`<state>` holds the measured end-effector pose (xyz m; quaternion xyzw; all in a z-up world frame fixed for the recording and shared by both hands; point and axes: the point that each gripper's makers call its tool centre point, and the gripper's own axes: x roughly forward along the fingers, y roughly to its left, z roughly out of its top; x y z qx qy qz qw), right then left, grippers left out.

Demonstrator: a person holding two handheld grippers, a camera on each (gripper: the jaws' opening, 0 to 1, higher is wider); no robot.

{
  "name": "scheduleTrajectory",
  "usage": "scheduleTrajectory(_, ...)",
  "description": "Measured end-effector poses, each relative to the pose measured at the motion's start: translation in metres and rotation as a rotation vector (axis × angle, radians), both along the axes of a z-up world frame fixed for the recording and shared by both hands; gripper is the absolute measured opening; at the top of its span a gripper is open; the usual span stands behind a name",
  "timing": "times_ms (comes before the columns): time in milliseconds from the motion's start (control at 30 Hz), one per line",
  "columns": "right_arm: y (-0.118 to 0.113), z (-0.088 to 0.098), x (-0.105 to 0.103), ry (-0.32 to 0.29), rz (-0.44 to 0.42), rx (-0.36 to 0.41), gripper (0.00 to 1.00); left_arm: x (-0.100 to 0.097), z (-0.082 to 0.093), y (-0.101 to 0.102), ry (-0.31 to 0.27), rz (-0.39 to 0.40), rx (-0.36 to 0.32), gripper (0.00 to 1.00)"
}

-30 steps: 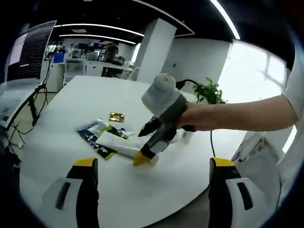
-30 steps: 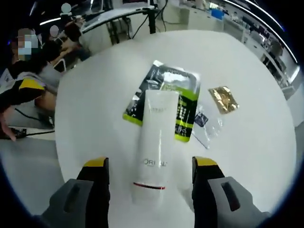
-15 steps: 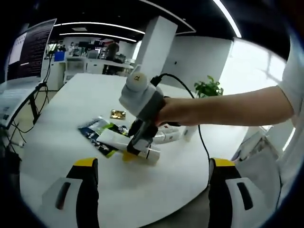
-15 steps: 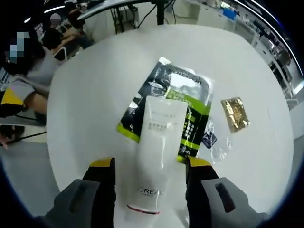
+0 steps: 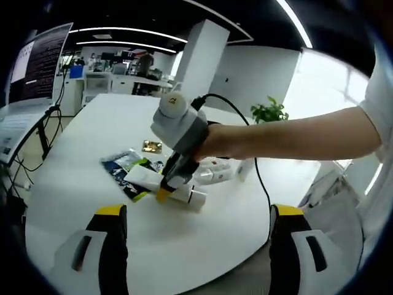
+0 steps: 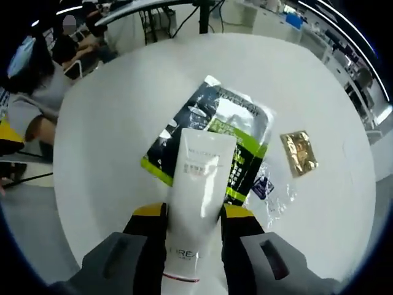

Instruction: Arrange the skincare products in the storage area until every visible bottle or jar stands upright without overlapping.

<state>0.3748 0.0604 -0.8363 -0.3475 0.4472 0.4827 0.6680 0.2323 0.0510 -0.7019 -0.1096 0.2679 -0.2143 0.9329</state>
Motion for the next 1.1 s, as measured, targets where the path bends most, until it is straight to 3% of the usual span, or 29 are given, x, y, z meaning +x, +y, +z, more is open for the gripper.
scheduleTrajectory(300, -0.001, 0.0, 0.0, -0.011, -0.029, 0.049, 0.3, 0.0, -0.001, 0.002, -0.002, 0.0, 0.011, 0.88)
scheduleTrajectory(500, -0.003, 0.008, -0.004, -0.082, -0.001, 0.097, 0.29, 0.001, 0.003, 0.003, -0.021, 0.008, 0.0, 0.88)
scheduleTrajectory(633, -0.005, 0.023, -0.01, -0.124, 0.019, 0.162, 0.29, 0.001, 0.004, 0.002, -0.019, 0.007, -0.014, 0.88)
scheduleTrajectory(867, -0.013, 0.051, -0.022, -0.17, -0.025, 0.289, 0.29, 0.002, 0.009, -0.003, -0.033, -0.003, -0.044, 0.88)
scheduleTrajectory(1100, -0.021, 0.063, -0.031, -0.204, -0.053, 0.353, 0.28, 0.004, 0.015, 0.002, -0.061, 0.021, -0.078, 0.88)
